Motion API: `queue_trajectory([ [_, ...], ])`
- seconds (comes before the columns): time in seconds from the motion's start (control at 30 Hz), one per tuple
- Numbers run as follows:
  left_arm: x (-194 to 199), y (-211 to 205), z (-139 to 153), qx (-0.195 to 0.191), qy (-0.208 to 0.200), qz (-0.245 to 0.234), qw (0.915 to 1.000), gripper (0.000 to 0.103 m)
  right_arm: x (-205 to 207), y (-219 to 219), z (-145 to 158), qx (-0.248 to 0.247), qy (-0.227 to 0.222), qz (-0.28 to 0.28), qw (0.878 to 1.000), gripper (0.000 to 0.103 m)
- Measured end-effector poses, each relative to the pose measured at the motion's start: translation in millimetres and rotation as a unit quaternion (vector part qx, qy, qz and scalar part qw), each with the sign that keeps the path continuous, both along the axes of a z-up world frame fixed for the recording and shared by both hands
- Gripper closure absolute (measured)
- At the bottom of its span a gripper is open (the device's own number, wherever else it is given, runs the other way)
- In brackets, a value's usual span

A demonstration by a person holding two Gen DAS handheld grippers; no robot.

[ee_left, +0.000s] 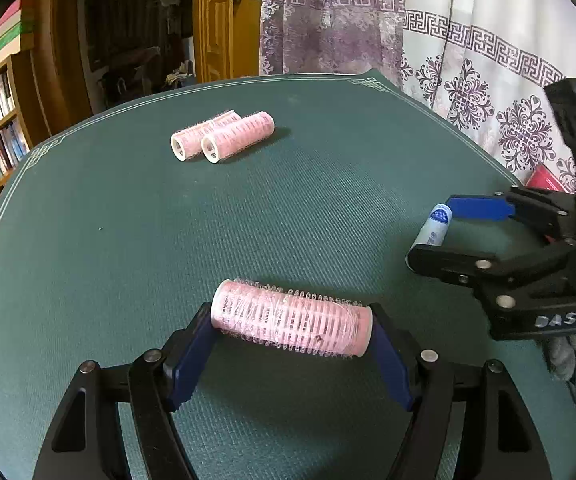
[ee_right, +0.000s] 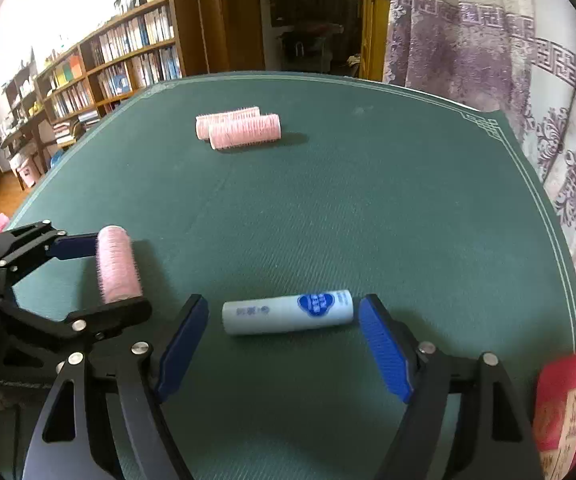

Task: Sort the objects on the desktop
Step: 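Grasp the pink hair curler with the left tool while the right tool grasps the blue-white tube, then carry the blue-white tube to the tin with the right tool while the left tool releases the curler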

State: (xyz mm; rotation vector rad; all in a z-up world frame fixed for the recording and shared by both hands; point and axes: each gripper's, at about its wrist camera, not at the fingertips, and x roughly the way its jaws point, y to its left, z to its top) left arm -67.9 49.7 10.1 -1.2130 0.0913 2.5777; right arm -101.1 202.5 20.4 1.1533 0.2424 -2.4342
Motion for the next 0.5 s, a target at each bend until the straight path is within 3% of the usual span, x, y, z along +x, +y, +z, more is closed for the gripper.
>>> queue_trajectory([
  [0.2, -0.4, 0.3, -0.2, -0.003, 0.0, 0.0, 1.0, 0.028, -5.6, -2.6, -10.3, 0.013, -0.007, 0.0, 1.0, 0.022],
  [0.27, -0.3, 0.5, -0.4, -0.004, 0.0, 0.0, 1.0, 0.028, -5.2, -3.7, -10.5, 0.019, -0.003, -0.003, 1.0, 0.03],
  [0.5, -0.2, 0.9, -0.3, -0.005, 0.001, -0.001, 1.0, 0.028, -1.8, -2.9, -10.5, 0.026, 0.008, -0.015, 1.0, 0.031],
])
